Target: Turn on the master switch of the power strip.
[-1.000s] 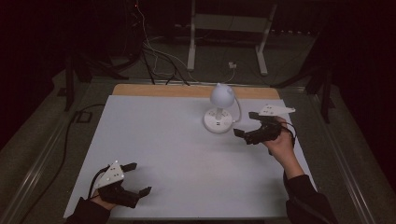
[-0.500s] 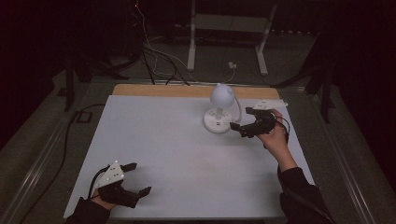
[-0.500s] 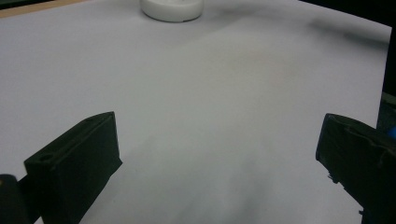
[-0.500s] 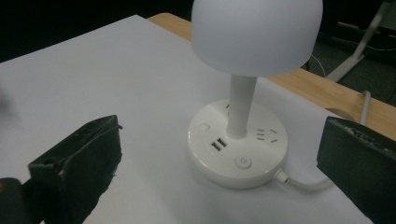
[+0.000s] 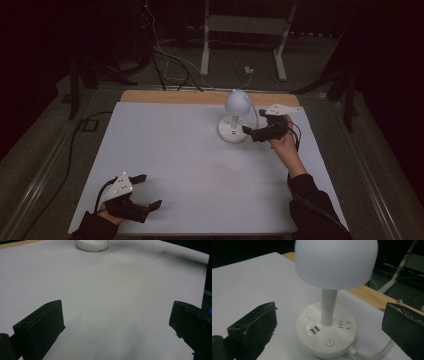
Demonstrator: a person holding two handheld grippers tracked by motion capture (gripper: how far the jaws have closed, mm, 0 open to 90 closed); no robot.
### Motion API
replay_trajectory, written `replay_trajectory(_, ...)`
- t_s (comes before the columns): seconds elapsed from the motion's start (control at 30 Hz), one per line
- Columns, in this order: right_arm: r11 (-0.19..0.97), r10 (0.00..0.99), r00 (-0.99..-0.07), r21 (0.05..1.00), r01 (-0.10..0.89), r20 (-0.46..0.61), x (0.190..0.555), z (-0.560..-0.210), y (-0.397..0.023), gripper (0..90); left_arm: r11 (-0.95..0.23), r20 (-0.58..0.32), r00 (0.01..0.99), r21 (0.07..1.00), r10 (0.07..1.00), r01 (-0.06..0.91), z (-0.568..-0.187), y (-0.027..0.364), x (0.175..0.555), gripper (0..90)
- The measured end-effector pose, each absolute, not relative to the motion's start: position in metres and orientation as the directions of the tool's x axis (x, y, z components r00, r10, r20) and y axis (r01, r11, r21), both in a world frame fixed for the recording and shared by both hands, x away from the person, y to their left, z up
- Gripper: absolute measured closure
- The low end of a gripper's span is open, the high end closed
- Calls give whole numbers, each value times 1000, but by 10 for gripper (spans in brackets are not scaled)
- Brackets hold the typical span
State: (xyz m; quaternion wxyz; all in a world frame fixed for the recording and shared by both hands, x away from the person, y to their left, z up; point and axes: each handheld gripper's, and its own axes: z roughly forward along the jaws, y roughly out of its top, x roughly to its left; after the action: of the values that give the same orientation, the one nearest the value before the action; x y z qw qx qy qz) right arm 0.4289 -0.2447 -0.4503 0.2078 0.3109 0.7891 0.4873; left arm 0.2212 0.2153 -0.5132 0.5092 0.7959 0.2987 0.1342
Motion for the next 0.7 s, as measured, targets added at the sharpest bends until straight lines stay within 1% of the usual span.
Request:
replay_trajectory(0.23, 359, 681, -733, 874, 326, -6, 438, -460, -242, 0, -303, -91, 785, 890, 613, 340, -513, 215, 221, 2)
replay_trajectory(0.27, 360, 683, -730, 872, 331, -5, 439, -464, -240, 55, -302, -92, 785, 890, 613, 340, -514, 215, 221, 2)
replay_trajectory(0.3, 361, 683, -730, 872, 331, -5, 440, -466, -240, 77, -304, -91, 785, 890, 613, 340, -514, 215, 222, 2)
replay_trajectory(0.4, 357, 689, -725, 869, 343, 3, 441, -473, -238, 56, -303, -91, 785, 890, 613, 340, -514, 215, 222, 2)
replay_trajectory(0.53, 344, 705, -709, 865, 366, 19, 442, -480, -235, 57, -303, -92, 785, 890, 613, 341, -514, 215, 222, 2)
replay_trajectory(0.6, 349, 705, -708, 859, 374, 22, 443, -483, -234, 93, -302, -92, 785, 890, 613, 341, -514, 215, 221, 2)
replay_trajectory(0.63, 349, 705, -709, 858, 376, 24, 444, -485, -234, 140, -302, -92, 785, 890, 613, 341, -514, 215, 221, 2)
replay_trajectory(0.67, 346, 716, -698, 858, 380, 21, 444, -486, -233, 165, -302, -93, 785, 890, 613, 341, -514, 215, 222, 2)
replay_trajectory(0.7, 344, 717, -697, 857, 384, 24, 445, -487, -233, 155, -302, -93, 785, 890, 612, 341, -514, 215, 222, 2)
